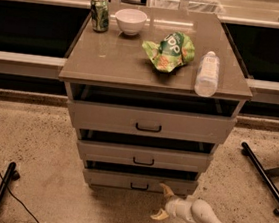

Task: Close bottom drawer

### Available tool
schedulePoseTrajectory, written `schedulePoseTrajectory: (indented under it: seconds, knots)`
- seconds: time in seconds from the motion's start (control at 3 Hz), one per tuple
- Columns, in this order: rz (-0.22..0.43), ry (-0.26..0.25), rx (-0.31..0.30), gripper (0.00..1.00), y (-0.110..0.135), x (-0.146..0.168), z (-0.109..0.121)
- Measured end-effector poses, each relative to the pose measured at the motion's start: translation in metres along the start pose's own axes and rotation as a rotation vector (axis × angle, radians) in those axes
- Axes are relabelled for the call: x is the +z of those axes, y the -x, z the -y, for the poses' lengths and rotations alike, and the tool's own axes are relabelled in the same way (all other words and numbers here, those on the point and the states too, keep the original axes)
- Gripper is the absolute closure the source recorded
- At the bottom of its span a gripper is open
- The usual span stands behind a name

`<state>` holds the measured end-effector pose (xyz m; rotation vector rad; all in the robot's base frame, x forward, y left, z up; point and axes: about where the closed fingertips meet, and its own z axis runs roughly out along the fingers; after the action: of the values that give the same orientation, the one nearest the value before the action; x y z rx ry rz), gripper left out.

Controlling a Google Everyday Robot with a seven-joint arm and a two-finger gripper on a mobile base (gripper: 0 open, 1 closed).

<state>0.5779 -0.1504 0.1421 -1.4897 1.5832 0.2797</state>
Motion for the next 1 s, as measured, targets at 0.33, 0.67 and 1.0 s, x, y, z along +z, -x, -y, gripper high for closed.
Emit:
schedulePoseTrajectory:
  seconds: [0.33, 0.67, 1.0]
  knots:
    - [0.005, 0.056, 0.005, 0.37, -0.0035, 0.0060, 0.0035]
    - [0.012, 0.089, 0.006, 0.60, -0.0046, 0.0102, 0.0049]
    - [0.016, 0.099, 0.012, 0.63, -0.0059, 0.0117, 0.0063]
